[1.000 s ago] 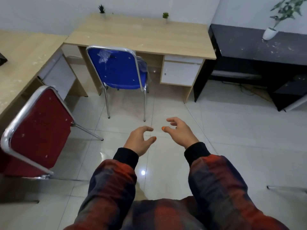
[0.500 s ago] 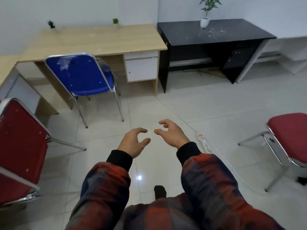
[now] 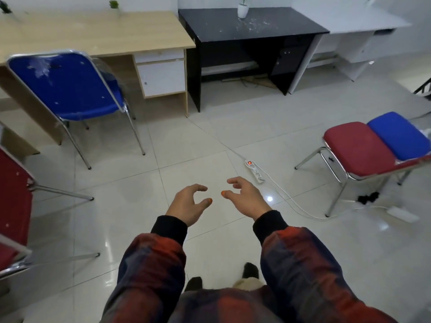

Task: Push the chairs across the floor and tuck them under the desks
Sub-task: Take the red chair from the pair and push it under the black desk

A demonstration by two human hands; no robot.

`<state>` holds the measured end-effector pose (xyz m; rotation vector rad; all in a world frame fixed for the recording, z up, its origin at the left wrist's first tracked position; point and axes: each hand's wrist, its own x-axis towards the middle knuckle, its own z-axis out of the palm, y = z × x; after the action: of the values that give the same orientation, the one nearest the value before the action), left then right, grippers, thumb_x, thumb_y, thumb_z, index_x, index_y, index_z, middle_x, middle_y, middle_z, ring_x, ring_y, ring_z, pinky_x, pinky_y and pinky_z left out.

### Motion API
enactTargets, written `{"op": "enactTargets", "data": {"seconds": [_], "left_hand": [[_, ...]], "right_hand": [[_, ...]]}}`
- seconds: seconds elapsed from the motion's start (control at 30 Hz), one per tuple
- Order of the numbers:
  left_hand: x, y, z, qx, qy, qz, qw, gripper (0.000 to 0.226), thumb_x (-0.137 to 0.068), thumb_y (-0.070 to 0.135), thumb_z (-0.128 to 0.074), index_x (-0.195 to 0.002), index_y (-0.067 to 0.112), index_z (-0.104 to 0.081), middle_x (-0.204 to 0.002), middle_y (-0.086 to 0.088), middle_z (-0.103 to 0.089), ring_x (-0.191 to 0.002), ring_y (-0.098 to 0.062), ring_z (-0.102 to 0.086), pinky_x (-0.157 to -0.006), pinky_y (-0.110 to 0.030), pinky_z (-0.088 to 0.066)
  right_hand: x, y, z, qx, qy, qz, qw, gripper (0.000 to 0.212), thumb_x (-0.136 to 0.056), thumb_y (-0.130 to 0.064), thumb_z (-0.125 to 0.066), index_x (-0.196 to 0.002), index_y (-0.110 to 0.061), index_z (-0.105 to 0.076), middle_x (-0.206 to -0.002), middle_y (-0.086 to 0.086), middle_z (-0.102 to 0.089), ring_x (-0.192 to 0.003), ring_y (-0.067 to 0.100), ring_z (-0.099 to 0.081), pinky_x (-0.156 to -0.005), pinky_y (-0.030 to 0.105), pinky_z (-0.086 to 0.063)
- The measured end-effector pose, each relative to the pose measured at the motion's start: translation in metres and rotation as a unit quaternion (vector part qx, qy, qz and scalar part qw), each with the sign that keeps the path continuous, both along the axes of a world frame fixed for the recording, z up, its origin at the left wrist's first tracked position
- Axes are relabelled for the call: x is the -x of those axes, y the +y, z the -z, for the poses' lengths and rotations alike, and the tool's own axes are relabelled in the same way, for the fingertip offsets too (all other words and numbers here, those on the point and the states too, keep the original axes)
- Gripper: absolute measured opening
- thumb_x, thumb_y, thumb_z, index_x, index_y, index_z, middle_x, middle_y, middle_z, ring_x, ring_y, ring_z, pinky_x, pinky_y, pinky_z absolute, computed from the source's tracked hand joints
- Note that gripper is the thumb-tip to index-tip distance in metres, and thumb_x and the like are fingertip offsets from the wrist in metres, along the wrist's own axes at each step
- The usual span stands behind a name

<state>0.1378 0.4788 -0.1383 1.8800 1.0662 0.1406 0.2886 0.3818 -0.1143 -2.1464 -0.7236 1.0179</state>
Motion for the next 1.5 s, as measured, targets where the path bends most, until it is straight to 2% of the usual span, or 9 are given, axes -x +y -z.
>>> {"op": "enactTargets", "data": {"seconds": [0.1,0.23,0.57,0.7,0.8,1.03,1.2,1.4,1.5], "left_hand": [[-0.010,-0.010,-0.006,-0.014,0.004,-0.003,1.000,0.038,-0.091,0.033,-0.064,-0.127,0.023,-0.057,-0.135,0.003,-0.052,-0.100,-0.005,-0.048,-0.085,-0.021,-0.034],[-0.027,-0.027,-0.009,-0.027,0.007,-0.005,1.000,0.038,-0.090,0.033,-0.064,-0.127,0.023,-0.057,-0.136,0.003,-0.052,-0.126,-0.015,-0.046,-0.093,-0.023,-0.035],[-0.119,-0.139,-0.009,-0.016,0.023,-0.003,1.000,0.038,-0.090,0.032,-0.065,-0.126,0.023,-0.058,-0.137,0.001,-0.052,-0.128,-0.015,-0.044,-0.093,-0.022,-0.032],[-0.159,-0.179,-0.009,-0.021,0.014,0.003,1.000,0.038,-0.091,0.031,-0.064,-0.127,0.022,-0.057,-0.134,0.002,-0.051,-0.091,0.000,-0.054,-0.077,-0.012,-0.036],[-0.190,-0.207,-0.011,-0.030,-0.009,-0.008,0.999,0.037,-0.091,0.029,-0.064,-0.127,0.021,-0.057,-0.133,0.003,-0.051,-0.072,0.007,-0.044,-0.068,-0.013,-0.035],[-0.241,-0.231,-0.022,-0.043,-0.002,0.000,0.999,0.037,-0.091,0.028,-0.064,-0.127,0.021,-0.057,-0.135,0.002,-0.051,-0.086,-0.006,-0.049,-0.076,-0.015,-0.032],[-0.285,-0.223,-0.019,-0.062,0.001,-0.002,0.998,0.037,-0.090,0.031,-0.065,-0.126,0.022,-0.058,-0.136,0.002,-0.052,-0.124,-0.014,-0.047,-0.090,-0.019,-0.031],[-0.368,-0.205,-0.013,-0.065,-0.008,-0.001,0.998,0.037,-0.089,0.031,-0.065,-0.125,0.022,-0.059,-0.135,0.001,-0.053,-0.126,-0.016,-0.047,-0.091,-0.021,-0.032],[-0.418,-0.195,-0.017,-0.056,-0.022,-0.006,0.998,0.037,-0.090,0.029,-0.065,-0.125,0.021,-0.059,-0.135,0.000,-0.053,-0.127,-0.016,-0.047,-0.091,-0.020,-0.032]], "right_hand": [[-0.011,-0.014,0.000,-0.020,0.002,0.017,1.000,0.044,-0.091,-0.030,-0.067,-0.133,-0.025,-0.055,-0.140,0.003,-0.051,-0.127,0.017,-0.047,-0.096,0.028,-0.038],[-0.026,-0.034,0.002,-0.033,0.009,0.009,0.999,0.044,-0.091,-0.030,-0.068,-0.133,-0.026,-0.055,-0.140,0.002,-0.050,-0.120,0.012,-0.046,-0.093,0.027,-0.036],[-0.132,-0.148,0.005,-0.050,0.013,0.031,0.998,0.040,-0.091,-0.028,-0.068,-0.130,-0.025,-0.057,-0.137,0.001,-0.053,-0.110,0.010,-0.044,-0.089,0.026,-0.035],[-0.172,-0.188,0.007,-0.051,0.008,0.029,0.998,0.040,-0.091,-0.029,-0.069,-0.129,-0.026,-0.058,-0.133,-0.002,-0.053,-0.110,0.010,-0.044,-0.090,0.027,-0.035],[-0.203,-0.212,0.004,-0.066,0.008,0.034,0.997,0.038,-0.091,-0.028,-0.068,-0.128,-0.026,-0.058,-0.129,-0.005,-0.054,-0.112,0.011,-0.046,-0.090,0.027,-0.036],[-0.256,-0.231,-0.006,-0.087,0.018,0.030,0.996,0.038,-0.091,-0.029,-0.068,-0.128,-0.027,-0.058,-0.126,-0.006,-0.055,-0.113,0.012,-0.048,-0.089,0.027,-0.036],[-0.296,-0.228,-0.008,-0.096,0.020,0.025,0.995,0.037,-0.091,-0.029,-0.069,-0.126,-0.028,-0.059,-0.126,-0.005,-0.056,-0.110,0.011,-0.049,-0.088,0.025,-0.036],[-0.370,-0.216,-0.012,-0.090,0.016,-0.005,0.996,0.034,-0.091,-0.029,-0.068,-0.124,-0.030,-0.059,-0.126,-0.004,-0.057,-0.100,0.006,-0.054,-0.076,0.019,-0.039],[-0.416,-0.207,-0.018,-0.081,0.004,-0.015,0.997,0.038,-0.091,-0.031,-0.069,-0.127,-0.029,-0.059,-0.127,-0.004,-0.057,-0.110,0.011,-0.052,-0.086,0.024,-0.039]]}}
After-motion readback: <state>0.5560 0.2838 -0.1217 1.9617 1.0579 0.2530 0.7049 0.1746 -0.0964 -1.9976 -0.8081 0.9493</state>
